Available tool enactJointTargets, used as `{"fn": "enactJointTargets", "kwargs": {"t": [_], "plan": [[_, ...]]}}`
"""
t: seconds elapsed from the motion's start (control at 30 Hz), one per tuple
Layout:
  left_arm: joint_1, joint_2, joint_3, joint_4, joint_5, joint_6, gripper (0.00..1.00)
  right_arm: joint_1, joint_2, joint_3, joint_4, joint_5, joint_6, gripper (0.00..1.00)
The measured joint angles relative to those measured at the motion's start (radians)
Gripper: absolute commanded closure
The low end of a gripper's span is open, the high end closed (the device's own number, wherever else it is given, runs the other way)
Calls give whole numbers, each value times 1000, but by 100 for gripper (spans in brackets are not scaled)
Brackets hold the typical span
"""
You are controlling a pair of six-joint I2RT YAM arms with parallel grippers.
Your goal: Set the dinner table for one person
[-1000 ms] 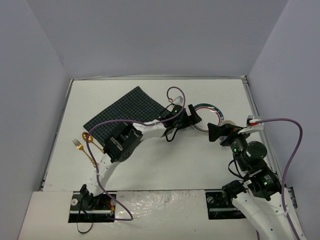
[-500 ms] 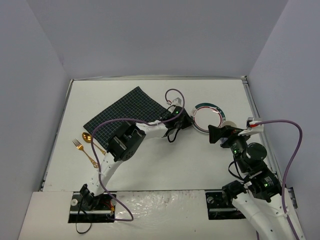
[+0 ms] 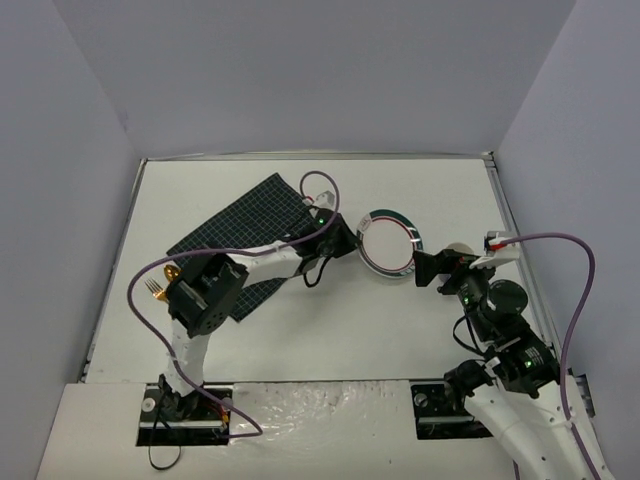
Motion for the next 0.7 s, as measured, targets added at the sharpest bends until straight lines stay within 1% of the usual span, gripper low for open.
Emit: {"fn": "enactJointTargets", "kwargs": {"t": [0.1, 0.27, 0.37, 0.47, 0.7], "plan": [[91, -152, -111, -29, 14, 13, 100, 0, 26, 7, 1, -8, -13, 0], [273, -385, -295, -13, 43, 27, 100, 0, 59, 15, 2, -25, -29, 0], [361, -502, -391, -23, 68, 44, 100, 0, 81, 15, 4, -37, -35, 0], [441, -587, -485, -22, 123, 56, 100, 0, 100, 15, 9, -49, -40, 0], [617, -676, -630, -37, 211, 78, 100, 0, 118, 15, 18, -75, -49, 0]]}}
